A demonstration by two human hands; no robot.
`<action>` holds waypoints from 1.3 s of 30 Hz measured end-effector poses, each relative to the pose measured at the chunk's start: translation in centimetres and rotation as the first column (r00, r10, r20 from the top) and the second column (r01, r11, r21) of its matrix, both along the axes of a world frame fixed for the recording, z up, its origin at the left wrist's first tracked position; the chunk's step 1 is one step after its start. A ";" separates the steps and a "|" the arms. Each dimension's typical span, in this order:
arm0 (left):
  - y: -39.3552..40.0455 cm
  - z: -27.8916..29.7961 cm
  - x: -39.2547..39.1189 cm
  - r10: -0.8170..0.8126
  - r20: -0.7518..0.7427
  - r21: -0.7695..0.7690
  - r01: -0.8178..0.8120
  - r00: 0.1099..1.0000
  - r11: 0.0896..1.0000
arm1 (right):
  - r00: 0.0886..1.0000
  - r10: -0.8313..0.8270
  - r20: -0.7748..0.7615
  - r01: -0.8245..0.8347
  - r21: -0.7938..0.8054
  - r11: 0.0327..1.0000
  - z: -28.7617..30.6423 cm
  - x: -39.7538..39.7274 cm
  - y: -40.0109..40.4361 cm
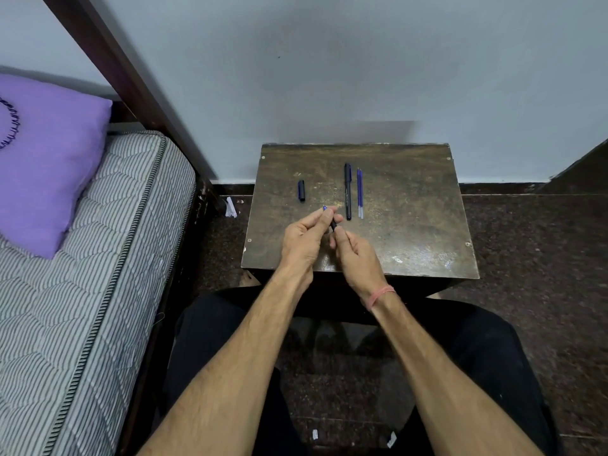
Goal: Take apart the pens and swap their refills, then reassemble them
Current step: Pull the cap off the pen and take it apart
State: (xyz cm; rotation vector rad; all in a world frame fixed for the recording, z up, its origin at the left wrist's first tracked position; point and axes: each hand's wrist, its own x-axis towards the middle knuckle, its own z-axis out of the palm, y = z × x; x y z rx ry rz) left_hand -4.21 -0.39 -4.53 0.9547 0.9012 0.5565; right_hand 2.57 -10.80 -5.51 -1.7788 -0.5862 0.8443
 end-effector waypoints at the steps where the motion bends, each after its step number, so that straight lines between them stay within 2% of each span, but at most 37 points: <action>1: -0.2 0.0 -0.1 0.018 0.000 0.007 -0.018 1.000 1.000 | 0.994 0.001 0.111 0.001 -0.015 1.000 0.0 -0.2 0.0; 4: -0.5 -0.1 -0.4 0.047 -0.003 0.028 -0.047 0.999 0.998 | 0.900 0.028 0.435 0.016 -0.098 0.995 0.6 -0.6 -0.2; 6: -0.5 -0.3 -0.5 0.061 -0.010 0.028 -0.060 0.998 0.998 | 0.882 0.022 0.470 0.024 -0.092 0.995 0.8 -0.9 -0.3; 8: -0.6 -0.5 -0.5 0.049 -0.016 0.015 -0.049 0.999 0.999 | 0.911 0.012 0.413 0.018 -0.069 0.997 0.5 -0.9 -0.6; 12: -0.3 -0.5 -0.6 -0.065 0.008 0.026 0.064 0.998 0.998 | 0.986 -0.023 0.164 0.028 -0.024 0.999 0.3 -0.1 -0.8; 14: 0.0 -0.6 -1.0 -0.098 0.036 0.018 0.097 0.995 0.995 | 0.995 -0.005 0.095 0.008 -0.023 1.000 0.4 0.4 -0.9; 16: 0.2 -0.4 -1.2 -0.107 0.042 0.007 0.107 0.993 0.994 | 0.997 0.024 0.080 -0.022 -0.022 1.000 0.5 0.7 -1.0; 19: -0.2 -0.3 -1.1 -0.037 0.006 -0.015 0.037 0.999 0.999 | 0.999 0.033 0.043 -0.033 0.017 0.999 0.6 0.7 -1.2; 22: -0.6 -0.4 -0.6 0.003 -0.049 0.021 -0.002 0.999 1.000 | 1.000 0.018 0.017 -0.018 0.037 0.999 0.6 0.5 -1.4; 27: 0.1 -0.5 -0.8 -0.193 -0.012 0.086 0.193 0.981 0.977 | 0.996 0.085 0.014 -0.085 0.014 0.996 0.8 0.8 -1.3; 29: 0.6 -0.4 -1.4 -0.224 -0.049 0.097 0.228 0.973 0.969 | 0.996 0.086 0.007 -0.086 0.010 0.996 0.8 0.8 -1.3; 31: 0.6 -0.2 -1.8 -0.243 -0.016 0.065 0.244 0.970 0.968 | 0.996 0.087 -0.001 -0.087 0.010 0.996 0.7 0.8 -1.2; 34: 0.3 -0.5 -1.5 -0.179 0.007 0.002 0.179 0.984 0.984 | 0.996 0.086 -0.006 -0.086 0.007 0.996 0.7 0.8 -1.2; 39: -0.2 -0.2 -0.4 -0.040 -0.107 -0.003 0.040 0.993 0.999 | 0.997 0.079 -0.008 -0.079 0.015 0.997 0.9 0.7 -1.3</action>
